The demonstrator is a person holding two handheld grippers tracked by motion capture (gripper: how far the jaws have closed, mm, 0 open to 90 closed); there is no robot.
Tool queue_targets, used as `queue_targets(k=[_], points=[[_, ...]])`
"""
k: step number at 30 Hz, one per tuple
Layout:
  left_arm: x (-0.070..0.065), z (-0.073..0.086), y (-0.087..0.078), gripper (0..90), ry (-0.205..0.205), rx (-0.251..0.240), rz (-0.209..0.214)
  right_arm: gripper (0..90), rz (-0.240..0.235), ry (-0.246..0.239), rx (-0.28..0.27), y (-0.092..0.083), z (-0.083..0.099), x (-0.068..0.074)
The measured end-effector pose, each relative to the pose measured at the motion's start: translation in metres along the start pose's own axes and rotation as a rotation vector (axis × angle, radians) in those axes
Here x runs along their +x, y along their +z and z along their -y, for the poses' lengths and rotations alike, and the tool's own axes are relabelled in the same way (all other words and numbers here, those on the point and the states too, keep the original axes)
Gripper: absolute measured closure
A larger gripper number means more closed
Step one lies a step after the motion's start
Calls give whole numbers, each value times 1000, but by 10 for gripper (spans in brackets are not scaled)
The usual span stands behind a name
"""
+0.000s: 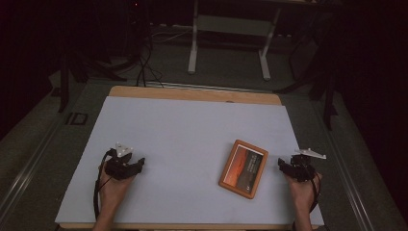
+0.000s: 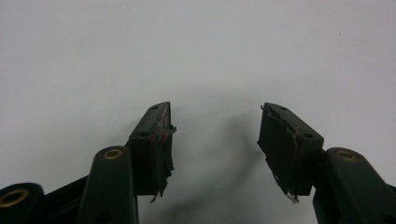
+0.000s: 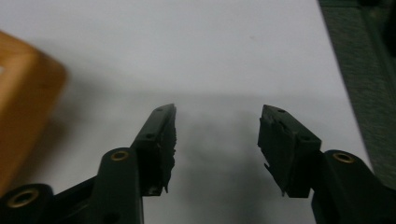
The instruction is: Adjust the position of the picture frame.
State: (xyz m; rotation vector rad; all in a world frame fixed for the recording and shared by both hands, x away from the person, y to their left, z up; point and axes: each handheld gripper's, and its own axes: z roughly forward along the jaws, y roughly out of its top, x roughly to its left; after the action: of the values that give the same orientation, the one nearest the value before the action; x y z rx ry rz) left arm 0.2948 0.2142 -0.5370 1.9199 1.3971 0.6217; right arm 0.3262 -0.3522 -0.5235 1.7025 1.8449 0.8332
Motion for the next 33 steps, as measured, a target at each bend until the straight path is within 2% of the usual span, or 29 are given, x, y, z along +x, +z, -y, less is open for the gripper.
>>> queue_targets(k=[3,5,6,7,11,15,18,22,24,25,29,33], points=[[-1,-2,-4,456,5,-23,39,531,-57,-11,-1,-3,1,3],[-3,-3,-5,457,18,-18,45,546,-84,-28,12,-4,2,6],[-7,-3,-4,457,49,-6,47,557,-91,-36,14,-4,2,8],[-7,-3,-4,457,49,-6,47,557,-91,-36,14,-4,2,8],[-15,-3,-1,465,102,33,54,573,-135,-78,1,-9,1,15],[-23,-7,0,471,126,34,101,580,-153,-116,-11,-14,-1,20],[-25,-11,-1,470,127,37,143,572,-154,-130,-5,-16,-4,19],[-30,-18,-5,464,132,23,187,561,-182,-145,-8,-22,-6,20],[-31,-20,-5,460,132,21,194,558,-196,-148,-13,-25,-7,21],[-33,-24,-4,460,123,15,221,547,-201,-152,-14,-26,-7,21],[-39,-32,0,441,83,13,283,484,-239,-179,-19,-36,-13,23],[-49,-39,3,414,91,19,321,429,-277,-187,-20,-41,-14,29]])
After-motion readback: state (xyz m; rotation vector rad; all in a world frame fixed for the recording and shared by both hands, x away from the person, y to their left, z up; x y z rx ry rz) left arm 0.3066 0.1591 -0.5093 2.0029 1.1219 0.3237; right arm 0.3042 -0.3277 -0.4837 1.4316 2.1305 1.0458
